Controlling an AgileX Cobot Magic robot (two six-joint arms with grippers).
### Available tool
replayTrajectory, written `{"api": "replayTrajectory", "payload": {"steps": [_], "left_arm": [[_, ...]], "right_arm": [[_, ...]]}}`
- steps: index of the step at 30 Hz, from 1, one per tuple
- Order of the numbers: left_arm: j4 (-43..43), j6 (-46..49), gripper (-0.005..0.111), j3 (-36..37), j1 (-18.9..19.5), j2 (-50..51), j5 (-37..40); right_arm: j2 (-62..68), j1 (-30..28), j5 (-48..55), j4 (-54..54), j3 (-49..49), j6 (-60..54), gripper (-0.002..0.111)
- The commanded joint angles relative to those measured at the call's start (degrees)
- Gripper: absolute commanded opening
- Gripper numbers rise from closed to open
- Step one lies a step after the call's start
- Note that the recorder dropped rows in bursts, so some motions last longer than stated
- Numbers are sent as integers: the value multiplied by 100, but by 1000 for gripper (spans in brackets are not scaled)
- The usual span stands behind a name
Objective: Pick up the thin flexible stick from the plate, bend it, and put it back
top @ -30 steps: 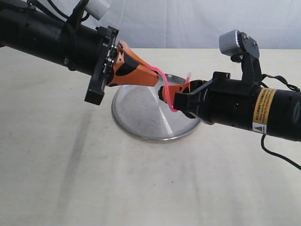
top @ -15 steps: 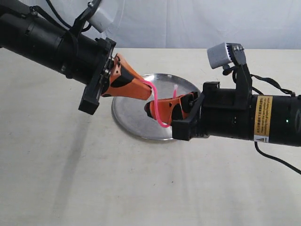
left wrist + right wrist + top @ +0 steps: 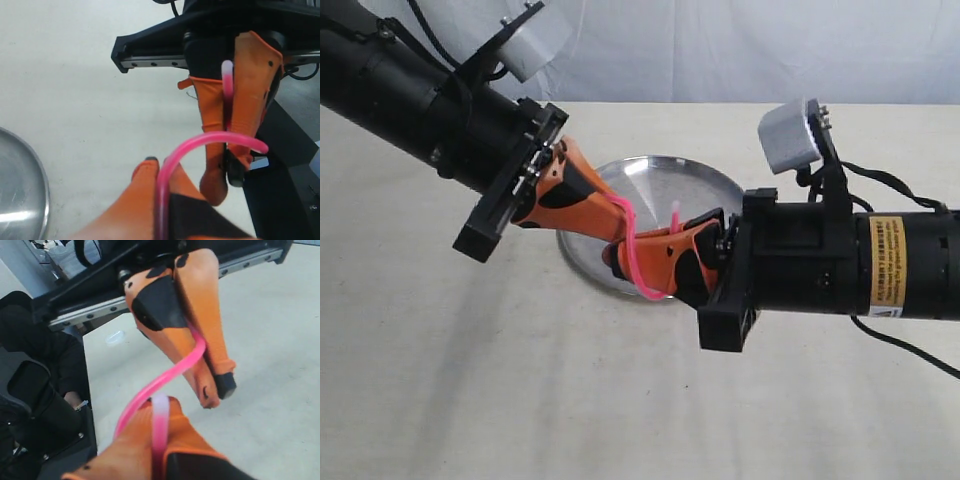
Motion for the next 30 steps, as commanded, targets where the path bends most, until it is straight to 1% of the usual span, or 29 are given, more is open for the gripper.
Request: {"api": "replayTrajectory", "payload": {"steps": [1,6,11,13,30], "left_arm": [[-29,-108,0,-29,8,-94,-327],[-29,-137,0,-29,8,-531,-313],[66,-218,0,-29,8,-794,-297],[95,-233,0,-29,8,-866,-297],[140,-234,0,-29,8,-1504,-297]], "right_arm": [[-47,41,-951,-146,-26,-237,-1],[-47,41,-1172,-9,-26,-266,-1],[-47,41,-1793,259,-26,-422,-1],[-58,41,-1892,298,-26,-427,-1],[-436,41,-1970,464,-127,-528,-1]]}}
